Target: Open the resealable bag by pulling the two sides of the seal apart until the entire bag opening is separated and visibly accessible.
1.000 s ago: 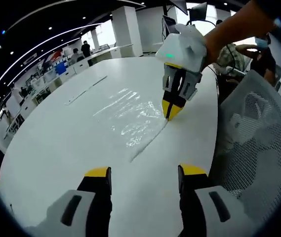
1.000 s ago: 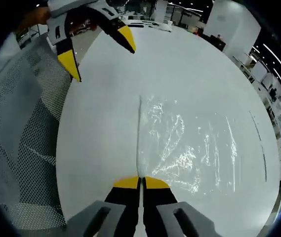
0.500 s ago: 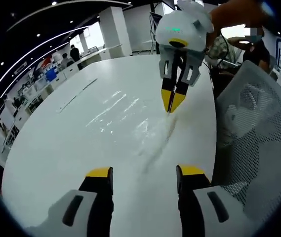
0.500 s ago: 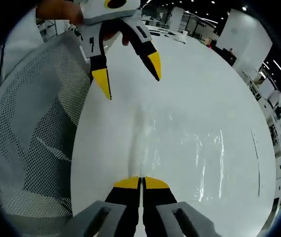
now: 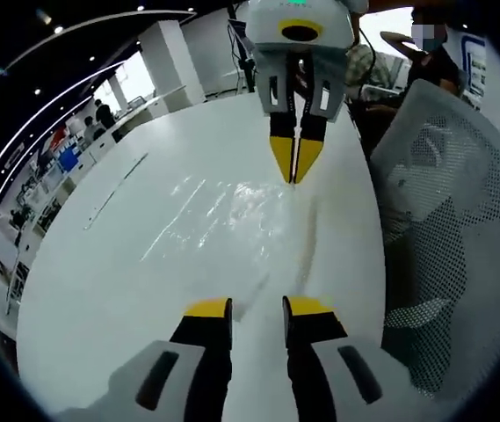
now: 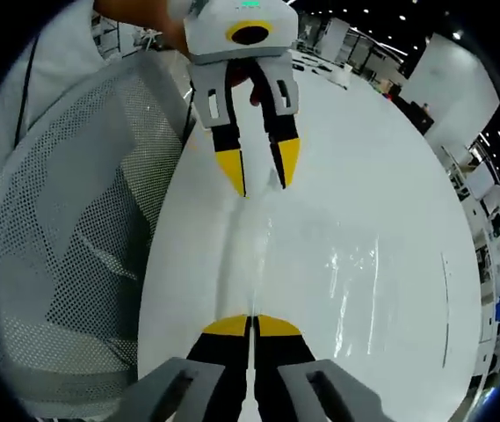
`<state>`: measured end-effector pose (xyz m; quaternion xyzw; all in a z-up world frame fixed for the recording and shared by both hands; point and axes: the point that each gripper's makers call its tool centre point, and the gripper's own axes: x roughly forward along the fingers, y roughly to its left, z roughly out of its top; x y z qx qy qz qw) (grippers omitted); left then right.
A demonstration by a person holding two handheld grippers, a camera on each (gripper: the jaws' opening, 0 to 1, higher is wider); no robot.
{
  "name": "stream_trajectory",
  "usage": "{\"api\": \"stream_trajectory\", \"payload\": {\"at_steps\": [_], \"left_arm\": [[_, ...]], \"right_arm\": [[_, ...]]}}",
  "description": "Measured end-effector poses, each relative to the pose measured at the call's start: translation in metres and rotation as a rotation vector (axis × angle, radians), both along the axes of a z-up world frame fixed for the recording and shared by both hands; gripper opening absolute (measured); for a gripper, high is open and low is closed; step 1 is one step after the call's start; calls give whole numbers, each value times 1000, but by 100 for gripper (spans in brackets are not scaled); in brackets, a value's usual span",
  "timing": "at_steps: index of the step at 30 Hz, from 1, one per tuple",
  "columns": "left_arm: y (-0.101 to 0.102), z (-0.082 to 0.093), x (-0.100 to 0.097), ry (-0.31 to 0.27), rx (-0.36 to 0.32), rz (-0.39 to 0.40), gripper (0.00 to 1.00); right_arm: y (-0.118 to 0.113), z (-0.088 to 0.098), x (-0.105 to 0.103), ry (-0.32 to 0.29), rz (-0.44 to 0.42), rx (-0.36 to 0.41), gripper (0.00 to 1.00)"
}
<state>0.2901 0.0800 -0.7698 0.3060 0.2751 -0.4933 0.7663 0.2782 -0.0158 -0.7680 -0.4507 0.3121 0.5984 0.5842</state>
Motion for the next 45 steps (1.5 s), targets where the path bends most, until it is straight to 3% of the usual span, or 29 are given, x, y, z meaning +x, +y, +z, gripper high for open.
{"api": "stream_trajectory", "payload": {"at_steps": [4,8,12,18,24,37,45], "left_arm": [[0,-3,-3,9,6,-11,13],[1,-4,-6,18,6,-33,2],[0,-3,-8,26,-13,-33,0],[-3,-3,-12,-13,-2,-86,0],[-6,0,-14,-14,-8,-100,0],[-13,10,-13,-12,-28,-104,0],[-17,14,-13,-7,-32,-118,0]], "right_arm": [[3,4,-1,-5,6,12,0],[5,11,-2,-23,27,28,0],[5,17,0,-17,6,48,0],[5,17,0,-13,-22,54,0],[12,17,-3,20,-64,97,7],[65,20,-11,5,1,182,8],[91,23,-11,10,-8,234,6]]}}
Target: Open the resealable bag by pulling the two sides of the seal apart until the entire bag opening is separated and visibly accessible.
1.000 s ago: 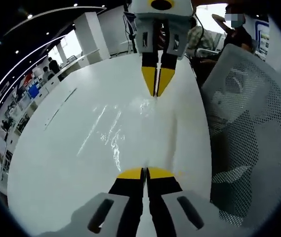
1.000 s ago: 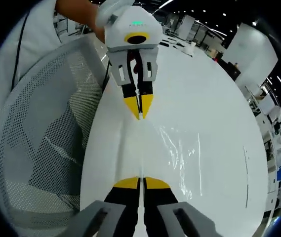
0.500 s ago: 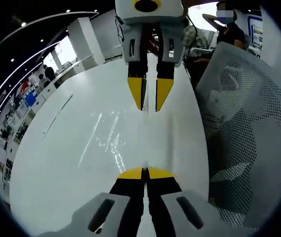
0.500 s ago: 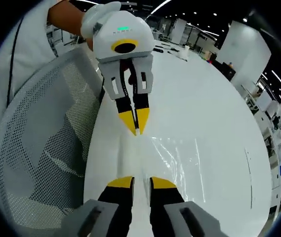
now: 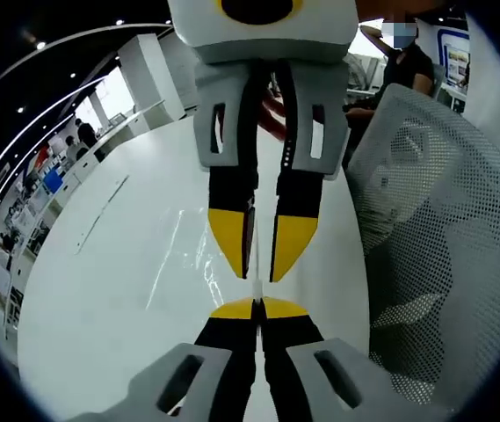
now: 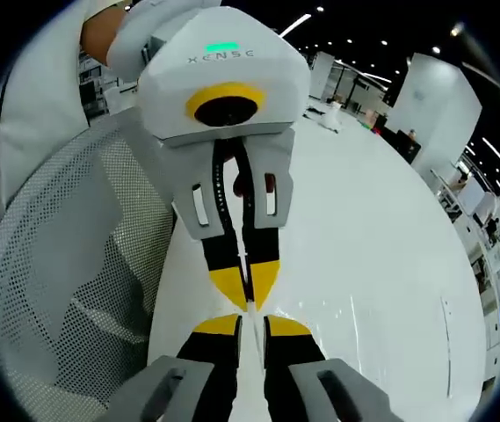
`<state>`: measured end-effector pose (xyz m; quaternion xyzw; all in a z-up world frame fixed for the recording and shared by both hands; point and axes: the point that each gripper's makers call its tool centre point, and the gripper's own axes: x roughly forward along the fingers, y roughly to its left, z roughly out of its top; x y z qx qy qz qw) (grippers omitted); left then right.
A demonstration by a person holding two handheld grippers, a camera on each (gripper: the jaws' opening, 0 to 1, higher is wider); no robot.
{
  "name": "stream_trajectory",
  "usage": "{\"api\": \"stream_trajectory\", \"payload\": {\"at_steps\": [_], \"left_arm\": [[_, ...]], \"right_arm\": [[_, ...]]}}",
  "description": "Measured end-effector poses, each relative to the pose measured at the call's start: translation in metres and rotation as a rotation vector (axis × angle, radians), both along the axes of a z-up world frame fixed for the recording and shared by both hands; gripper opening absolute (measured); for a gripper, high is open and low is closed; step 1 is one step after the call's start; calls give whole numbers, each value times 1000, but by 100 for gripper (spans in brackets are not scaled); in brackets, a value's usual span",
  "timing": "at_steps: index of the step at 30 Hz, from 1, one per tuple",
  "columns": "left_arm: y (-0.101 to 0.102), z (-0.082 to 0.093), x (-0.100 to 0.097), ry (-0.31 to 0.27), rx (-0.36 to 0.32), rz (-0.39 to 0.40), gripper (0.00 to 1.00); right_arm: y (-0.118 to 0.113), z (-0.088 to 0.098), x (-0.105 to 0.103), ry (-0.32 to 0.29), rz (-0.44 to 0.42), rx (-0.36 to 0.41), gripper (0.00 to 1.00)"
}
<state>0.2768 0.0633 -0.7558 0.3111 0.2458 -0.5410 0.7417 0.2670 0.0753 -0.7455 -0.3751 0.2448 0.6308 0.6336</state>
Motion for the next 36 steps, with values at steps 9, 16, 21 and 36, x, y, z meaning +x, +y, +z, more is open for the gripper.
{"api": "stream_trajectory", "payload": {"at_steps": [9,16,21,36], "left_arm": [[-3,3,0,-3,-12,-10,0],[-4,2,-2,-1,-15,-24,0],[-2,-1,-1,6,-18,-13,0],[0,-6,-2,31,-10,-19,0]], "right_arm": [[-1,-3,-1,-5,8,-11,2],[0,-6,-2,-4,5,-19,0],[0,-9,0,30,-41,-33,0],[-8,-17,-1,37,-66,-64,0]]}}
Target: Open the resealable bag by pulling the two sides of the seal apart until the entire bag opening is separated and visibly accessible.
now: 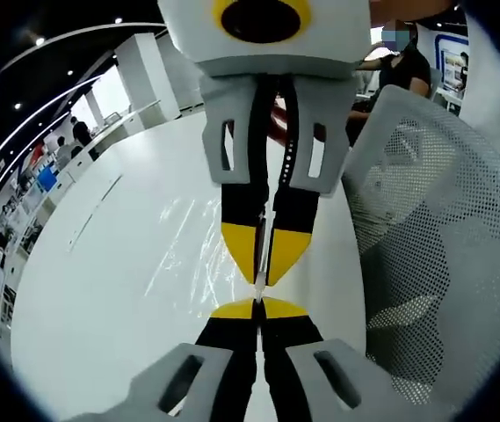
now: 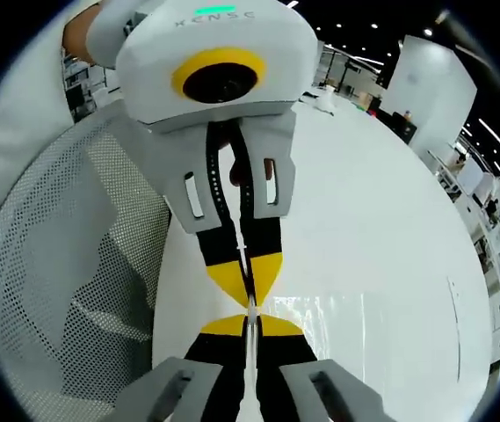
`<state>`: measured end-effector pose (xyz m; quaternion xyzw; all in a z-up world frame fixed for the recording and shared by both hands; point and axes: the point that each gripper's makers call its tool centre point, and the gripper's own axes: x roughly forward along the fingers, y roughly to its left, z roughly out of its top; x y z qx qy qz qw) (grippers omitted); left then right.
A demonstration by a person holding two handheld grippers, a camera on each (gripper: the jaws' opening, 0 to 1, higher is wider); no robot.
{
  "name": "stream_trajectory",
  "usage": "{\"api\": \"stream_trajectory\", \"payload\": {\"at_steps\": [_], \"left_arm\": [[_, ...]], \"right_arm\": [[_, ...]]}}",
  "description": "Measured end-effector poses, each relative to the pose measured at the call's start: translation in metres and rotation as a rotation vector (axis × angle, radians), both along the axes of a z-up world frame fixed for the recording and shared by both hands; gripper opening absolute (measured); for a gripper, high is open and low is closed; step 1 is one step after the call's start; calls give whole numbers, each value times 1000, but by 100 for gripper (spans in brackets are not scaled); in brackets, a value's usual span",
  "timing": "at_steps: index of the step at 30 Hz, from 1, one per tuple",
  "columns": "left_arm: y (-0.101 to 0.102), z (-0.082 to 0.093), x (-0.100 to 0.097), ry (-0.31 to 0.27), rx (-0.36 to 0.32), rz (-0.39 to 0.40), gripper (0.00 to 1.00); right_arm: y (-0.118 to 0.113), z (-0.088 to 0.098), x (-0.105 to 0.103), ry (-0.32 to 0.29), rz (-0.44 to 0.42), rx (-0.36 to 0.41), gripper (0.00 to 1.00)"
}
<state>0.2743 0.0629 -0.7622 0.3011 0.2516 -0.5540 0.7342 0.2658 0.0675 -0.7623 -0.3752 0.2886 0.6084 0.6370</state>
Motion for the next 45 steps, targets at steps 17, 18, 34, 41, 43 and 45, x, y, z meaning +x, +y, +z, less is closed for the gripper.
{"api": "stream_trajectory", "payload": {"at_steps": [17,18,34,41,43,45], "left_arm": [[3,-5,-1,-29,28,-34,0],[3,-6,0,-20,32,-23,0],[-7,-10,-4,-4,71,-59,0],[-12,-6,-6,-13,45,-89,0],[-12,-7,-6,-20,57,-97,0],[-11,-9,-7,3,56,-89,0]], "right_arm": [[-6,-3,-2,3,3,-17,0],[-6,-3,-2,3,2,-16,0],[-6,-5,-5,0,28,-35,0],[-2,-5,-5,-10,51,-34,0],[1,-7,-5,-17,55,-42,0],[0,-9,-6,-13,59,-48,0]]}}
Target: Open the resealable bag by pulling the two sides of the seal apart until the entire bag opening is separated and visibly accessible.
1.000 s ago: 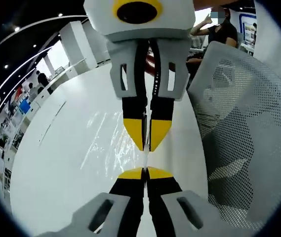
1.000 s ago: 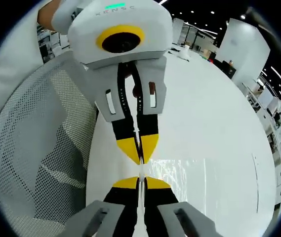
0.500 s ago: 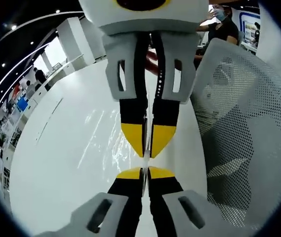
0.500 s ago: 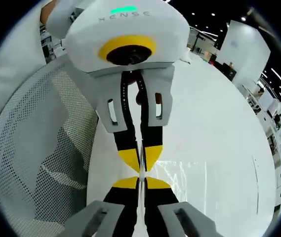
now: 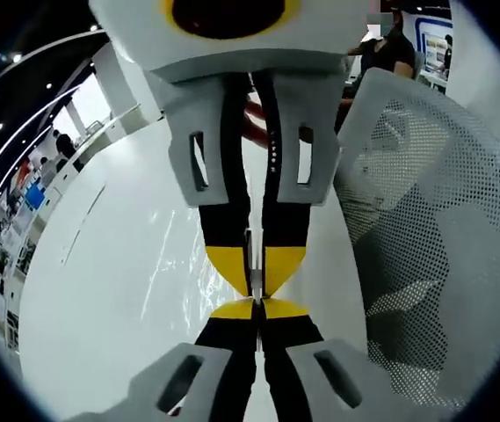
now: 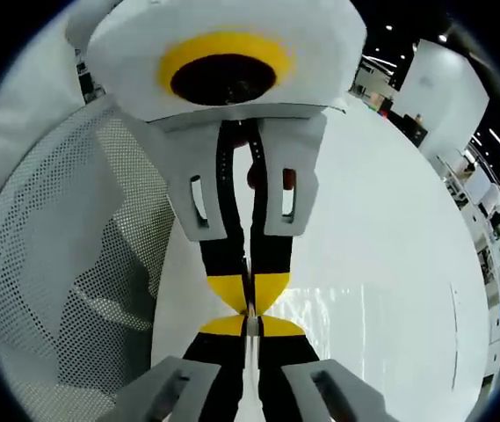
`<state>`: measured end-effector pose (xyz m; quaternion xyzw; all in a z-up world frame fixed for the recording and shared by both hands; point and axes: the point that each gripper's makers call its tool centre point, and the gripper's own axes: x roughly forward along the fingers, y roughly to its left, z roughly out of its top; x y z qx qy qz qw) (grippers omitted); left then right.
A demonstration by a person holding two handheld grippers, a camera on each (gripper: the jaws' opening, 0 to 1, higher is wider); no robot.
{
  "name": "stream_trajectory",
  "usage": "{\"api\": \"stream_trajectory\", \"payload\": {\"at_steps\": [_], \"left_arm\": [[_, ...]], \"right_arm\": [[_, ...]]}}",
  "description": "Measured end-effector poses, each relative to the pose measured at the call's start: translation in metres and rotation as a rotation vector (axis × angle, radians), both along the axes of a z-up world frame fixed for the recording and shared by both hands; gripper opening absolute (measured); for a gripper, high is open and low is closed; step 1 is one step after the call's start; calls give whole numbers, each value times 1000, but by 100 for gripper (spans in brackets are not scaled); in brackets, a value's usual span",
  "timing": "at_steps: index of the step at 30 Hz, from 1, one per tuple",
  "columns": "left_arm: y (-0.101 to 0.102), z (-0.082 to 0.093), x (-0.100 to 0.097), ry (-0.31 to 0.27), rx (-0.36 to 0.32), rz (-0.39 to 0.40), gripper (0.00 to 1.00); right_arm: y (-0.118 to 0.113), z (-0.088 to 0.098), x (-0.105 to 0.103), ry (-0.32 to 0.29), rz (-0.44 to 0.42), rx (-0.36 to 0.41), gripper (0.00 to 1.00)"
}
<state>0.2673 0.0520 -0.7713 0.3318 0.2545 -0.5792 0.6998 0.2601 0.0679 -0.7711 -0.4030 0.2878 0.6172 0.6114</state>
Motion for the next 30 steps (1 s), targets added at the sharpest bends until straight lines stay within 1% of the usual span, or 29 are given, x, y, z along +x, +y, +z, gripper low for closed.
{"api": "stream_trajectory", "payload": {"at_steps": [3,5,6,7,10,13,18,19,21,24,26,27,30], "left_arm": [[1,0,1,12,-6,19,0],[2,0,1,45,-14,49,0],[3,-1,1,38,-9,42,0],[5,-2,3,23,0,37,0],[9,-3,4,39,1,48,0],[11,-3,5,44,-3,54,0],[10,-4,5,46,0,55,0],[10,-4,5,44,1,54,0],[9,-4,6,8,9,39,0],[6,-5,4,15,9,39,0],[5,-4,5,-24,15,9,0],[5,-4,6,-53,23,-10,0],[2,-3,5,-47,19,-8,1]], "right_arm": [[0,0,1,4,-11,10,0],[-1,0,0,17,-27,7,0],[-2,-1,0,16,-27,2,0],[-5,-2,3,-11,-18,-11,0],[-11,-3,3,6,-31,-13,0],[-18,-2,4,5,-38,-15,0],[-23,-3,4,2,-44,-22,0],[-23,-3,4,3,-47,-22,0],[-23,-3,4,5,-55,-23,0],[-26,-4,4,7,-62,-24,0],[-27,-4,4,4,-67,-20,0],[-27,-4,4,5,-69,-20,0],[-26,-3,4,5,-74,-15,0]]}}
